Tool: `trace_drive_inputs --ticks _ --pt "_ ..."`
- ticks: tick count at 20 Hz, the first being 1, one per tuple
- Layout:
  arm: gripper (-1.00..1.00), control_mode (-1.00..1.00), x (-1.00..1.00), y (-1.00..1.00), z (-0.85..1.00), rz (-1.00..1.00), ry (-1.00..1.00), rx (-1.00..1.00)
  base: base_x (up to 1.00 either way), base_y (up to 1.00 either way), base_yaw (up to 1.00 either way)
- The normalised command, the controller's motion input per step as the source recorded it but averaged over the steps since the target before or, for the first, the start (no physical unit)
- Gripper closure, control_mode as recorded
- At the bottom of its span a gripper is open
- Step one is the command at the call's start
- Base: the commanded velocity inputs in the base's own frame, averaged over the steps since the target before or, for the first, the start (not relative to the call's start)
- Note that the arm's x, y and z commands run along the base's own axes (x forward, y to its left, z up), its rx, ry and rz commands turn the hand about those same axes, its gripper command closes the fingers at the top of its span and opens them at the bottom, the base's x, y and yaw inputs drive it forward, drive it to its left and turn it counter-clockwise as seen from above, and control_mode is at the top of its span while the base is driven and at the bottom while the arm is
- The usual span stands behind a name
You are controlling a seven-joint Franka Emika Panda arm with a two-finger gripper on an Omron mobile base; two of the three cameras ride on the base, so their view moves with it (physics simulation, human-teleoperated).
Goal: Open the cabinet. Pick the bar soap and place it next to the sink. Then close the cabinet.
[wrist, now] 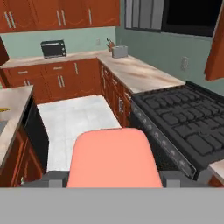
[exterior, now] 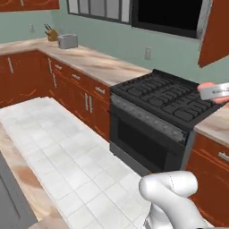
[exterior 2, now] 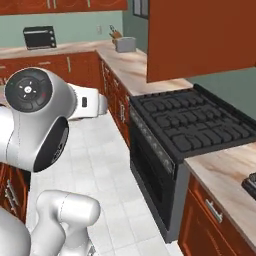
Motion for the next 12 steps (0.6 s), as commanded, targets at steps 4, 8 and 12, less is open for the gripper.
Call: trace_drive_inputs --ticks 4,8,12 --pt "1.00 1.00 0.00 0.00 0.00 0.00 0.00 0.00 -0.61 0.25 0.78" --pt "1.00 1.00 0.00 0.00 0.00 0.00 0.00 0.00 -0.52 0.31 0.80" --pt "1.00 1.00 0.00 0.00 0.00 0.00 0.00 0.00 -0.38 0.32 0.78"
